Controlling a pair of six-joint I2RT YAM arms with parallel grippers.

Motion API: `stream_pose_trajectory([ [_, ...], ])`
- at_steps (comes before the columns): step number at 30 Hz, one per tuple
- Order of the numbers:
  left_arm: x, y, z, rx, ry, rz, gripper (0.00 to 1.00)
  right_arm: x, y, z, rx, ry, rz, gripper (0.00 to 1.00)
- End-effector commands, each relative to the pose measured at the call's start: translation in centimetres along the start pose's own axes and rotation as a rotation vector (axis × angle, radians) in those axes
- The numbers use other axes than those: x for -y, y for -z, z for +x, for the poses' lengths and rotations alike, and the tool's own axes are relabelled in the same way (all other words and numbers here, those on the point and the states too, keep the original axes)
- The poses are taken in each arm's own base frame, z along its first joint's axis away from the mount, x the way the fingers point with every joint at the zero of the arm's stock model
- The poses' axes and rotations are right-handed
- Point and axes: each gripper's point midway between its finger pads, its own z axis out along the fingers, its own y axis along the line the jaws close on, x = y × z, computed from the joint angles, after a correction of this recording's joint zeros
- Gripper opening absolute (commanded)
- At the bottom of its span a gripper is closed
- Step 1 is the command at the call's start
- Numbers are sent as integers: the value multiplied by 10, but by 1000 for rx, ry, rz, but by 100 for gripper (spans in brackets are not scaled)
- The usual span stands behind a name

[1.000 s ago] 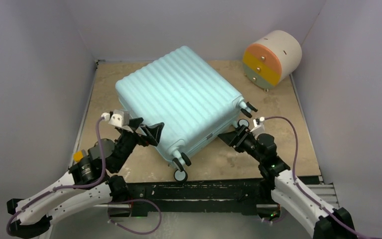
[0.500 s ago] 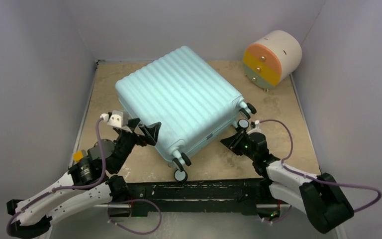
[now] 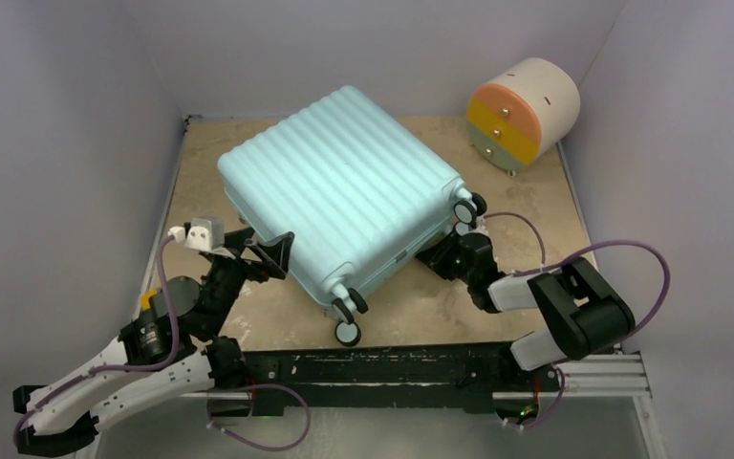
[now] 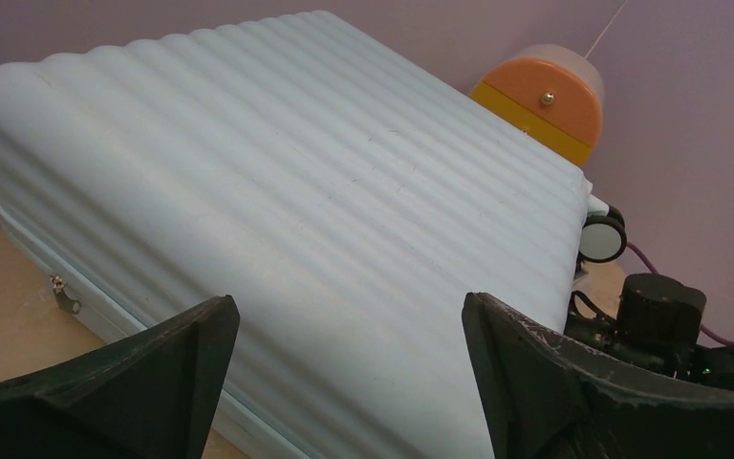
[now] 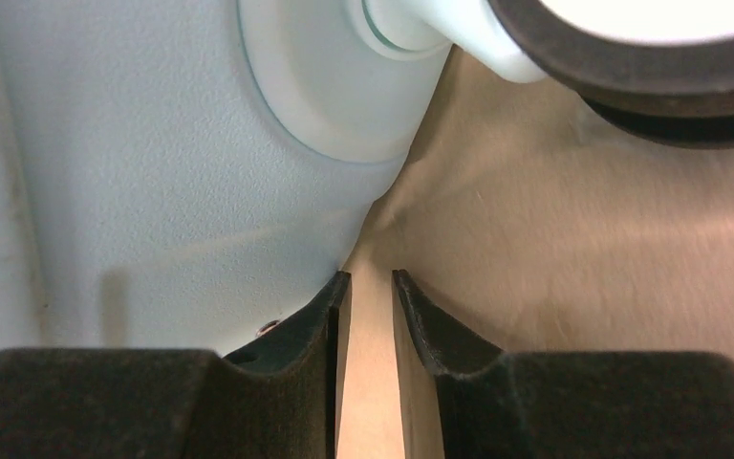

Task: Pack the luggage
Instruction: Zip the luggage at the center of the board.

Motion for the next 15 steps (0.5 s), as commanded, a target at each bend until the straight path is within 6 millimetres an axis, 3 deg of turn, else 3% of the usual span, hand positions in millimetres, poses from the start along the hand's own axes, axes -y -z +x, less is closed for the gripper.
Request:
stream_pose_trajectory([
  [1,-5,2,-5,14,-19,-25,92,-82,-17,-52,148,44,-230,28],
  [9,-6,4,-4,11,-17,-27,92,-106,-32,-69,156,124,-237,29],
  [12,-8,5,-5,11,-20,-34,92,-97,-20,-68,160,215,-202,35],
  [15,-9,7,-7,13,-18,-33,92,-79,6,-71,207,373,-137,47],
])
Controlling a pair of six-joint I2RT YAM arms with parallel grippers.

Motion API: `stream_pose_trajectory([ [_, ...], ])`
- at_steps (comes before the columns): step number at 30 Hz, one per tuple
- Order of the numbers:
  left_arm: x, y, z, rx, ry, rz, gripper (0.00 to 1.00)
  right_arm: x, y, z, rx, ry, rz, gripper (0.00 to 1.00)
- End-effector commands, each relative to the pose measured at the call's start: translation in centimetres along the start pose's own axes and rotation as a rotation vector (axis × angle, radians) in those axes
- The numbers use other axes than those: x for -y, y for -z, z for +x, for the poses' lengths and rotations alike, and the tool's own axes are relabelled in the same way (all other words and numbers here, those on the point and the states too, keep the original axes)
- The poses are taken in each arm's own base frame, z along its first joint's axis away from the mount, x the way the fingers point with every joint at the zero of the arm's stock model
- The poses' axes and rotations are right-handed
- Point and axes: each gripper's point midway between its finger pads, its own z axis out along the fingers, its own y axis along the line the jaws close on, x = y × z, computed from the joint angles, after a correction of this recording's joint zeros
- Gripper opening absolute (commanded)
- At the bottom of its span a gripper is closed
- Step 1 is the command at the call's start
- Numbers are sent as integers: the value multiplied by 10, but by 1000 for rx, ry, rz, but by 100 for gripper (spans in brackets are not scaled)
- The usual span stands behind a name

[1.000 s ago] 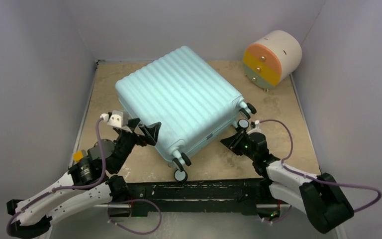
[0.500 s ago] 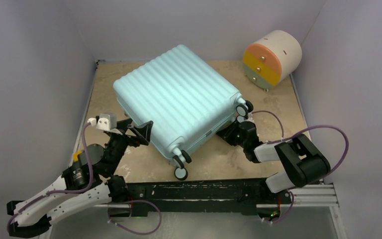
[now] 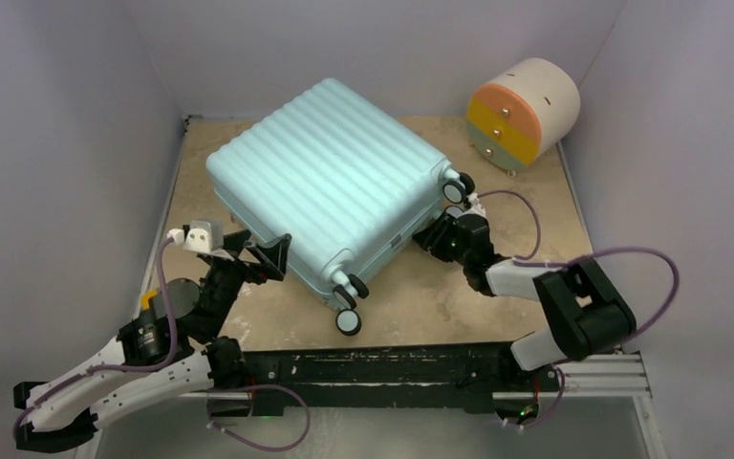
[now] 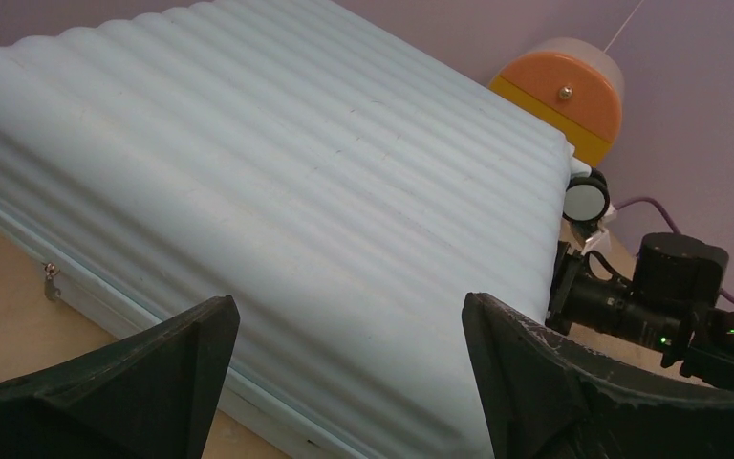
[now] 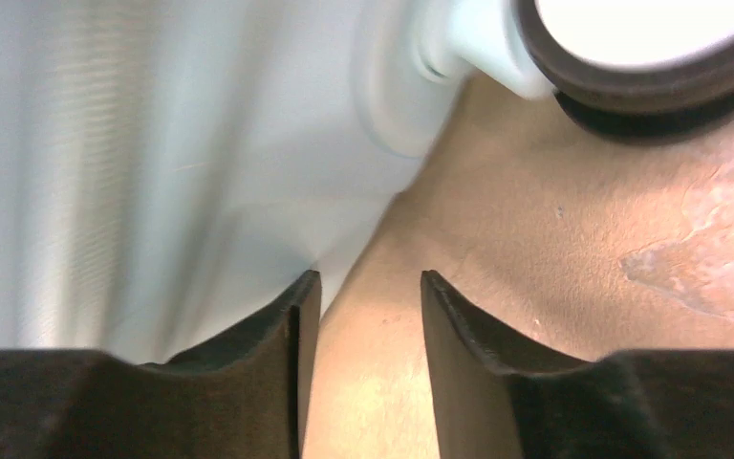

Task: Pack the luggage
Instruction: Zip the luggage at the center of the board.

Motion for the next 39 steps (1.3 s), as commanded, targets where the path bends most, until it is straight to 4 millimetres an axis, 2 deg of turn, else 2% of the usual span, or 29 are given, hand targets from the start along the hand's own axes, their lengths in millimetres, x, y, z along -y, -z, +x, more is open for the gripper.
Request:
stream_pose_trajectory([
  [1,-3,4,-10,21,4,-4,92,-45,40,-52,207,268,-119,51],
  [4,0,4,-7,15,-1,8,92,-45,72,-51,192,371,-94,60],
  [5,2,3,-6,10,-5,15,92,-52,88,-55,213,390,-111,62],
  [9,6,0,3,-22,-13,19,92,-54,131,-61,266,404,-100,71],
  [15,4,6,30,-139,89,-17,98,-58,166,-57,237,365,-103,92],
  [19,-23,23,48,-193,298,-157,100,-67,174,-53,188,372,-125,96],
  [22,-30,33,61,-251,393,-202,100,-63,171,-49,172,369,-115,95],
  [25,-19,35,80,-330,400,-168,100,-60,174,-50,209,347,-127,93],
  [28,1,35,108,-444,400,-126,100,-65,183,-52,280,341,-194,92],
  [31,9,34,133,-553,329,-155,100,-68,189,-52,304,364,-232,91],
  [36,25,34,147,-589,288,-38,95,-66,188,-43,253,416,-227,91],
  [39,21,39,149,-546,324,27,91,-71,189,-38,234,438,-266,92],
])
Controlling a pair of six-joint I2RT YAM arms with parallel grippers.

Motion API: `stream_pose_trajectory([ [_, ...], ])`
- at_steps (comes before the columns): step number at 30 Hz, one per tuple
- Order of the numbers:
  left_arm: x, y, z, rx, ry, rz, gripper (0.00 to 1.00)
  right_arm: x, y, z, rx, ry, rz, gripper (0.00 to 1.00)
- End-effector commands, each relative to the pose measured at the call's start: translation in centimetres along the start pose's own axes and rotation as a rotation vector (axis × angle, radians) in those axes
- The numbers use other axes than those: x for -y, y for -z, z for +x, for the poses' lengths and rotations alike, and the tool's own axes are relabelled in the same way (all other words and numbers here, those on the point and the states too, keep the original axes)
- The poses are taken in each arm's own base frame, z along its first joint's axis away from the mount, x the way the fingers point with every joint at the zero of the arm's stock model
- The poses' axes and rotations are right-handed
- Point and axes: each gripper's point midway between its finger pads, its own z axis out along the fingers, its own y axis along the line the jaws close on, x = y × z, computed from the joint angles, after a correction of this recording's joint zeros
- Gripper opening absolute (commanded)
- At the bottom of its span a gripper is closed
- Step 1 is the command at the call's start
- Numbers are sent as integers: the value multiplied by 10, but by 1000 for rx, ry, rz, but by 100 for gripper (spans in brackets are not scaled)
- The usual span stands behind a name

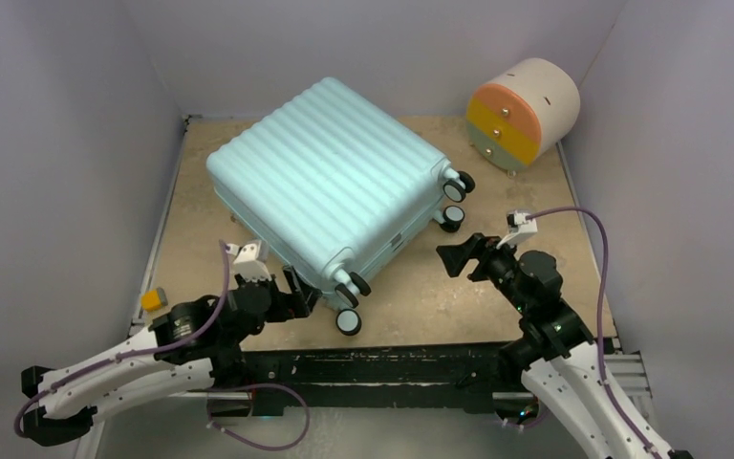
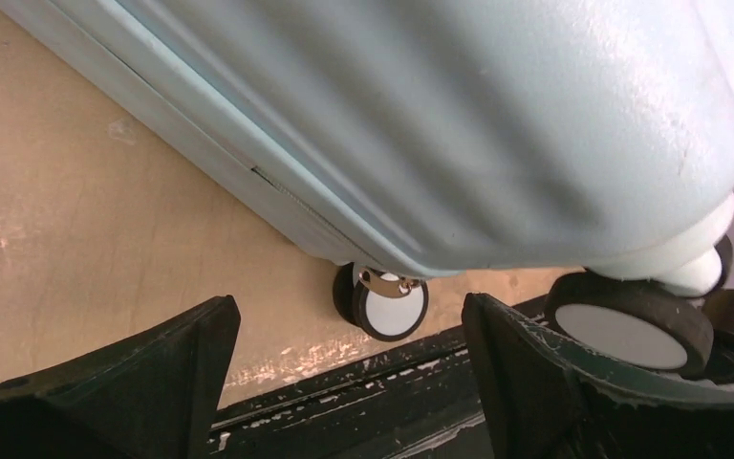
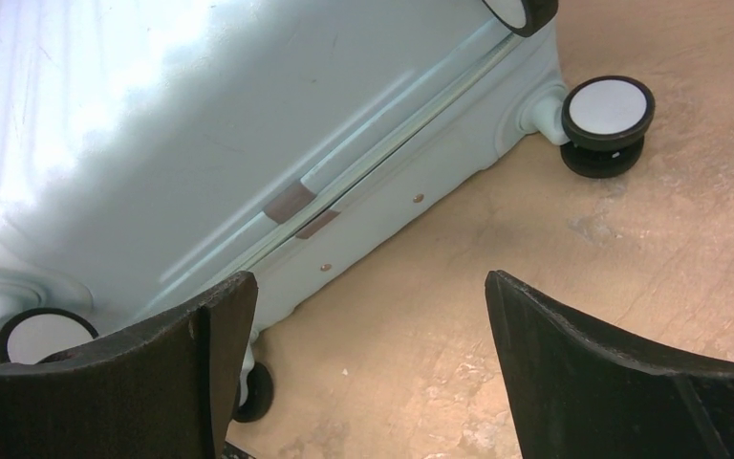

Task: Pack the luggage
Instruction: Zip the luggage at the center of the board.

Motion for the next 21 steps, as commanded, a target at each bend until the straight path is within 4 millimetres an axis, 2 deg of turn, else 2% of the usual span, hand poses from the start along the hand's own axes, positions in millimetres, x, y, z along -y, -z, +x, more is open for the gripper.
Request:
stream_pose_trajectory([
  [1,11,7,1,35,31,170,90,-14,1,-1,-9,46,-79,92],
  [5,3,1,20,2,13,193,87,-13,0,2,-14,51,-85,91],
  [10,15,-18,51,-115,-102,214,81,-11,-3,6,-36,55,-74,91],
  [15,30,-25,49,-70,-180,266,77,-9,-4,8,-42,58,-68,91],
  [21,31,-40,46,45,-167,301,70,-8,-4,8,-42,55,-62,91],
])
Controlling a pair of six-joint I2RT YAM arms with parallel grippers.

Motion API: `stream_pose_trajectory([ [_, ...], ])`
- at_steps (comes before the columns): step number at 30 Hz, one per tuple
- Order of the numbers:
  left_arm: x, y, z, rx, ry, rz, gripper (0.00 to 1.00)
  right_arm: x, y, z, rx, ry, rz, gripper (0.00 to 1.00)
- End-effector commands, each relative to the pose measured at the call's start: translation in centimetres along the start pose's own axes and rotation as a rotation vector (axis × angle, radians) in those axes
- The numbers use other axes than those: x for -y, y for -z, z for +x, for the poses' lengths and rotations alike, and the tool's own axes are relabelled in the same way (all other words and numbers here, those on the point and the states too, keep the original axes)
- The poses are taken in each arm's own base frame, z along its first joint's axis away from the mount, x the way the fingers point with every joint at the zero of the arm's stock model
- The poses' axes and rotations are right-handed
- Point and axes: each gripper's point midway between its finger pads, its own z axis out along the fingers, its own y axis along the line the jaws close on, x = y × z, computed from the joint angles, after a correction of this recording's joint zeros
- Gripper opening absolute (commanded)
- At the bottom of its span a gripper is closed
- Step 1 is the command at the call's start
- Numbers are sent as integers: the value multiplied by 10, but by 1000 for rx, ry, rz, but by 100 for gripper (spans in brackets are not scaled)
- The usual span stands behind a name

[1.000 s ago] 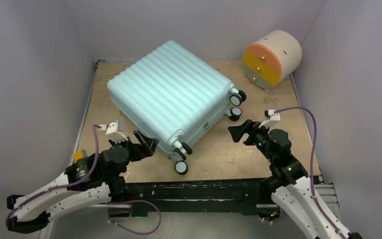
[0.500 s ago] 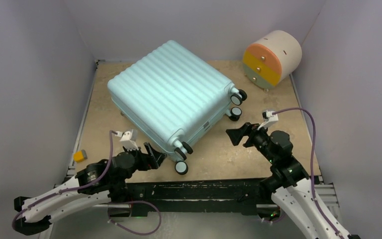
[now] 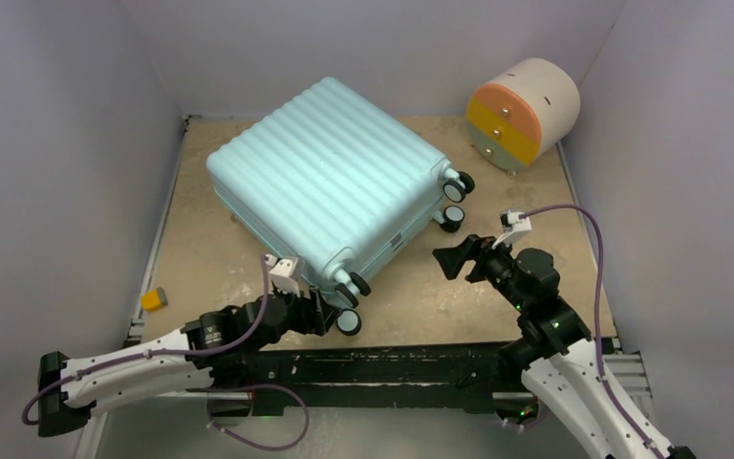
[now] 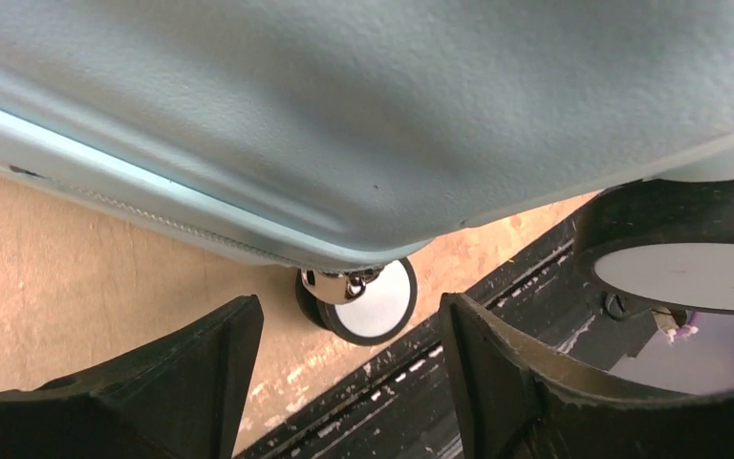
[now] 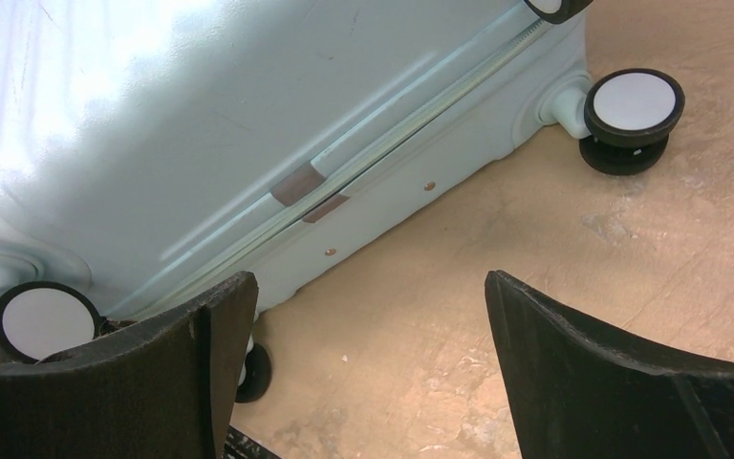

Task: Pack the luggage
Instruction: Zip the luggage at the center of the board.

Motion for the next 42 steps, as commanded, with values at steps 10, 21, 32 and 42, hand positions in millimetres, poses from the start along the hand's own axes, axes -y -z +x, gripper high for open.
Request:
stream_pose_trajectory([
  [10,-7,-11,-17,196,-54,-49,60,-3,-4,-2,0,18,-17,91],
  [21,-4,-11,-14,246,-96,-25,43,-3,-5,-4,1,16,-10,91],
  [32,5,-13,-15,262,-90,16,31,-6,-4,-8,3,9,-14,91],
  [42,10,-15,-12,258,-82,35,12,-7,-5,-11,9,4,-15,91],
])
